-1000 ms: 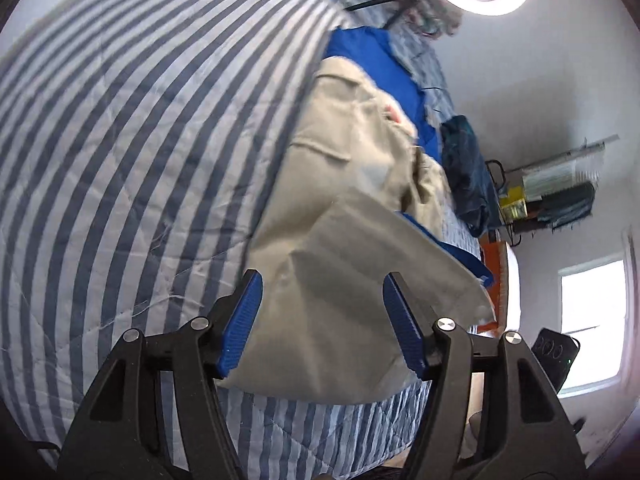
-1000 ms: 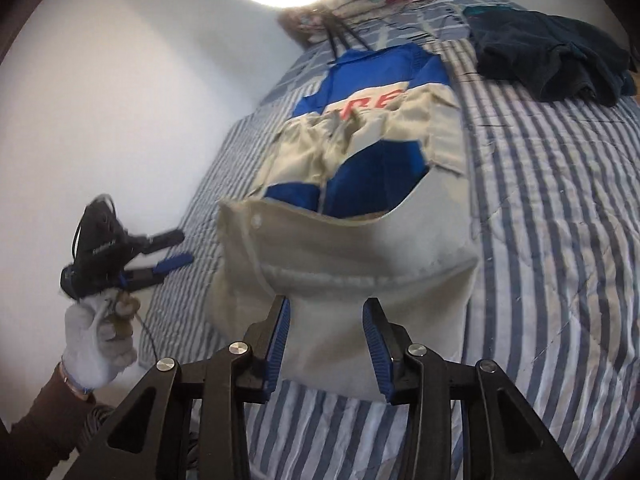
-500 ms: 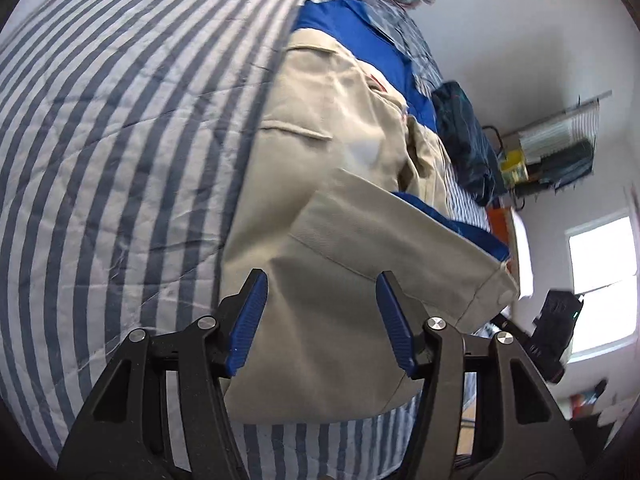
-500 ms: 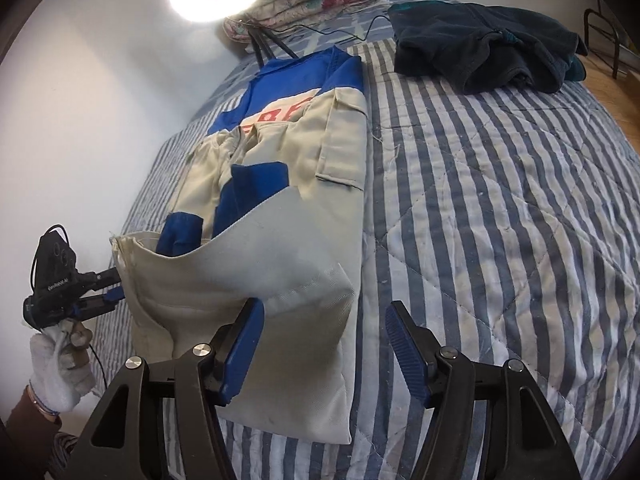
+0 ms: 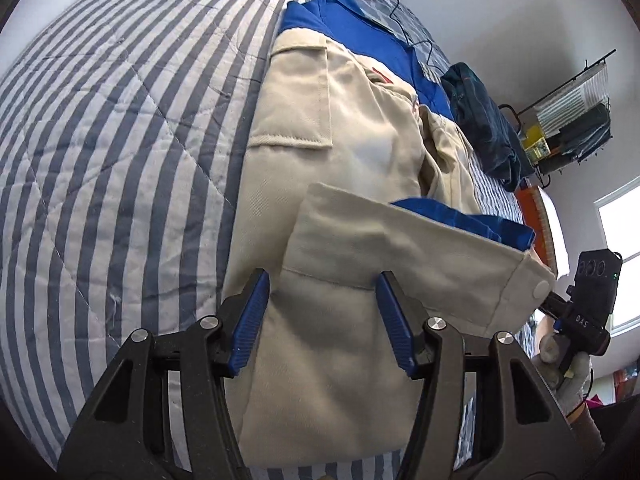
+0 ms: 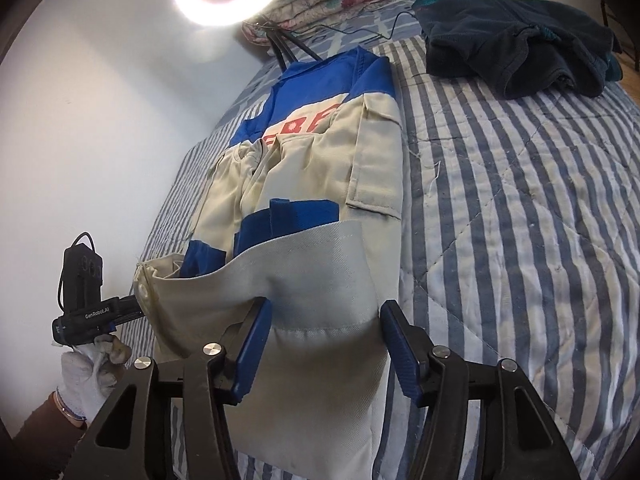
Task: Fold large clothes
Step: 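Lay the folded hem over the jacket body and open both tools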
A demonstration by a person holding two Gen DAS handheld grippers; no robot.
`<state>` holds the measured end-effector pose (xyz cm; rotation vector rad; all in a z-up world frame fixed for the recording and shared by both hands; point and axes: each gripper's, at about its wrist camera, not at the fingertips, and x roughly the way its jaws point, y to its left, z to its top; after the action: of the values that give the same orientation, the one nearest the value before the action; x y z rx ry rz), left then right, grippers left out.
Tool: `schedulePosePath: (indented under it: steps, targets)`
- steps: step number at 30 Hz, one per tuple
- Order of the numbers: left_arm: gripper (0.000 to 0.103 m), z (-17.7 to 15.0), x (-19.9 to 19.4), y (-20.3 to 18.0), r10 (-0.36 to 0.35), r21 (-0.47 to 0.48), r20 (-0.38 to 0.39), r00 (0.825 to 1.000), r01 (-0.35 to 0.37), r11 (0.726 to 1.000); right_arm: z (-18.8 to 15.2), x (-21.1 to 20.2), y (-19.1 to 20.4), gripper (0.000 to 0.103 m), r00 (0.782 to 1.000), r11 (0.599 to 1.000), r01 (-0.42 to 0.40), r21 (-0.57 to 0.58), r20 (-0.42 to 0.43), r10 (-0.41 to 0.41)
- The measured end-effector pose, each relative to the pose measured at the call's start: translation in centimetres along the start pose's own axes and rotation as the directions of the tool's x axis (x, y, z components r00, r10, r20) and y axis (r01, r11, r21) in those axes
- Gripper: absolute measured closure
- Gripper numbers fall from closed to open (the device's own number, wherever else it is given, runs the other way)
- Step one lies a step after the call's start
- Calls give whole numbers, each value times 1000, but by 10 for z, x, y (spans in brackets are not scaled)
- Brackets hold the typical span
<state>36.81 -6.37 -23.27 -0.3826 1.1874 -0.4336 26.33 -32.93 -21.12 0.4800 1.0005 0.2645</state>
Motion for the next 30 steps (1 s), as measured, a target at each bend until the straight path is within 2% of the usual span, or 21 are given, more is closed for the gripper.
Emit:
schedulePosePath:
  steps: [3,4,6,8,12,17,20,22,24,25,27,29,30]
  targets:
    - [47,5,6,0,-31,-8,-18,999,31,999,2,6,-1,49,1000,1000,-7,1,-11,7]
    - [50,7,7,-3,-22,9,-16,1000,22,1000,2,7,-2,54,1000,1000,-11,5,-14,11]
    - [72,8,8,-6,6,29,-14,1000,-5,1000,2,7,-6,62,1000,999,-23,23,-14,23]
    - [85,8,6,-3,7,11,-10,1000,-7,1000,2,6,-7,70,999,999,-35,27,-9,35]
    - [93,3,-14,-4,-19,-9,36,999,20,1000,-1,0,1,82,1000,1000,-28,-5,3,28]
    - [94,-16,-55,-8,59,12,142,988,-61,998,1,-21,15,87,993,994,-102,-40,56,104]
    - [93,-15,-44,0,78,8,128,989,-80,997,3,-8,12,87,999,999,-31,-36,20,32]
    - [90,-12,-26,-1,132,22,114,985,-135,991,2,8,10,87,999,998,50,-27,-17,-50]
    - [78,-10,-13,-3,181,38,97,979,-186,982,3,16,10,86,995,995,95,-18,-32,-96]
    - [77,-10,-12,-1,185,26,94,978,-188,982,3,16,10,86,994,995,103,-17,-34,-104]
    - [76,-7,-21,1,186,7,115,976,-188,982,3,10,14,85,993,992,118,-45,-25,-119]
    - [76,-6,-42,0,205,15,179,962,-211,977,1,-2,13,73,991,989,136,-56,-3,-137]
    - [76,-6,-51,-1,200,30,201,959,-210,977,-1,-10,10,72,992,991,127,-40,10,-126]
